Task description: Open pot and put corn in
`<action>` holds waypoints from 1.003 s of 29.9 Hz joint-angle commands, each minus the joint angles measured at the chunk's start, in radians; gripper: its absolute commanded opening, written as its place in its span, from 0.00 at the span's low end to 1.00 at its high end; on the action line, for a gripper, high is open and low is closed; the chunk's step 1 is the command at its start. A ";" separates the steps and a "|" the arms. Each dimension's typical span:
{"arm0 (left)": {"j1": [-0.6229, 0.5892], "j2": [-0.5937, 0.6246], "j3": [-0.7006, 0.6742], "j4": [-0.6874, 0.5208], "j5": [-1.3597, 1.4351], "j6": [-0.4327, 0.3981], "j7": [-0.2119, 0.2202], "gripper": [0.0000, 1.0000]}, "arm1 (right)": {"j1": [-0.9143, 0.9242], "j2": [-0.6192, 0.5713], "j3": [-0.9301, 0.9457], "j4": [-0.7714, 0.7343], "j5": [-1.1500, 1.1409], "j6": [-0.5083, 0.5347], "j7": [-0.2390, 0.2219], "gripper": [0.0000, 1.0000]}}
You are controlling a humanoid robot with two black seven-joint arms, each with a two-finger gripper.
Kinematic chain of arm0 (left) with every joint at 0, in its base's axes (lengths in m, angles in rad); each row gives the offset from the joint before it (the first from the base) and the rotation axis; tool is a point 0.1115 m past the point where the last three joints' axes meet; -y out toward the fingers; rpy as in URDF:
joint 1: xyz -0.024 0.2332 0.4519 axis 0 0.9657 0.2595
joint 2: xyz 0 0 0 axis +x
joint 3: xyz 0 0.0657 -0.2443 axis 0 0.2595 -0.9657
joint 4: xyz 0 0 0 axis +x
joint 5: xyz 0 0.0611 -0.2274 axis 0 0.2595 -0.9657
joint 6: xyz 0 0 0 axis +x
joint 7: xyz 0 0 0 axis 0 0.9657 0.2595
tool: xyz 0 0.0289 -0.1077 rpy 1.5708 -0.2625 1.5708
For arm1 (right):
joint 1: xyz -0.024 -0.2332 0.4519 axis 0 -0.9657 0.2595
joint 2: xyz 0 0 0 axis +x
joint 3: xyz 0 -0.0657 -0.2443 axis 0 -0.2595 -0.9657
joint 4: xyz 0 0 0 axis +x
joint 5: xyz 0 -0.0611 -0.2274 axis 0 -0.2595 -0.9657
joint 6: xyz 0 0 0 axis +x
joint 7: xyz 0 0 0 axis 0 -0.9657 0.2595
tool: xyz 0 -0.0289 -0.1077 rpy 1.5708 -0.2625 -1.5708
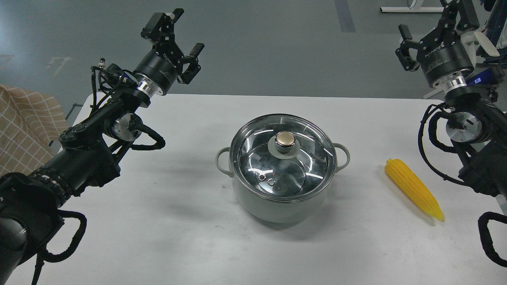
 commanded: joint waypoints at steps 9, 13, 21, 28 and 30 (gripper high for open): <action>0.005 -0.014 0.001 0.001 -0.001 -0.012 0.002 0.98 | 0.000 -0.005 -0.005 -0.010 -0.001 0.002 0.000 0.99; 0.002 -0.011 0.001 0.010 0.000 -0.013 0.006 0.98 | 0.001 -0.005 -0.009 -0.009 -0.004 0.005 0.000 1.00; -0.014 -0.014 0.003 0.004 0.000 -0.088 0.003 0.98 | -0.002 -0.011 -0.009 -0.007 -0.006 0.011 0.000 1.00; -0.034 -0.016 0.003 0.004 0.000 -0.088 -0.003 0.98 | -0.028 -0.011 -0.011 -0.001 -0.007 0.049 0.000 1.00; -0.040 -0.014 0.003 0.004 0.000 -0.088 -0.003 0.98 | -0.028 -0.008 -0.013 -0.001 -0.013 0.049 0.000 1.00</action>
